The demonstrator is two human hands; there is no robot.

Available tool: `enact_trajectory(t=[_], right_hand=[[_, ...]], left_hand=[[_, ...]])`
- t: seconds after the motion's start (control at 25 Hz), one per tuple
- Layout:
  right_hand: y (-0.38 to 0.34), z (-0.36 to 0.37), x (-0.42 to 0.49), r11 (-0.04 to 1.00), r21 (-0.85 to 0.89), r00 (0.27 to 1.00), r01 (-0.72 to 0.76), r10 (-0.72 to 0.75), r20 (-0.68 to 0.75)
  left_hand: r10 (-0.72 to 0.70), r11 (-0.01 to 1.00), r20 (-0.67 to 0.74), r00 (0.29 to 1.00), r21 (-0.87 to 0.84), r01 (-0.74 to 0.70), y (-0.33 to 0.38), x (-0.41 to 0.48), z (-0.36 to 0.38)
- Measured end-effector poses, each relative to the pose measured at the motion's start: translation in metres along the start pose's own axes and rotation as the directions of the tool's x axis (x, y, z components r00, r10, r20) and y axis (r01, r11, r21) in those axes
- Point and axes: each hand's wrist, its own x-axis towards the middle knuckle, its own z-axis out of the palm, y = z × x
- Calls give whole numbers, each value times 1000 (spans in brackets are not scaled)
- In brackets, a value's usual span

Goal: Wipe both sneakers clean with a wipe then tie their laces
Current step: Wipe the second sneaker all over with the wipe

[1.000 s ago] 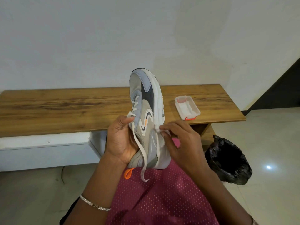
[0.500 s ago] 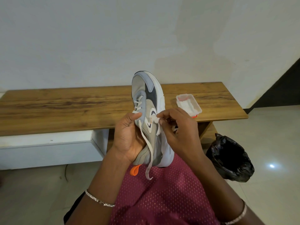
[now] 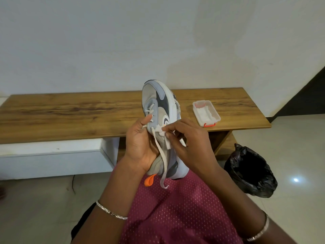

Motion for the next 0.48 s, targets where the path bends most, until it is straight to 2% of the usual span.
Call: enact_trajectory(t=[0.16, 0.36, 0.48], right_hand=[[-3, 4, -2, 1000, -28, 1000, 13, -12, 26], [-14, -1, -24, 999, 35, 986, 20, -26, 163], [-6, -2, -15, 1000, 3, 992, 25, -25, 122]], left_hand=[[12, 1000, 7, 1000, -11, -12, 2, -1, -4], [38, 999, -63, 997, 20, -37, 10, 0, -12], [-13, 1000, -41, 999, 4, 13, 8, 3, -10]])
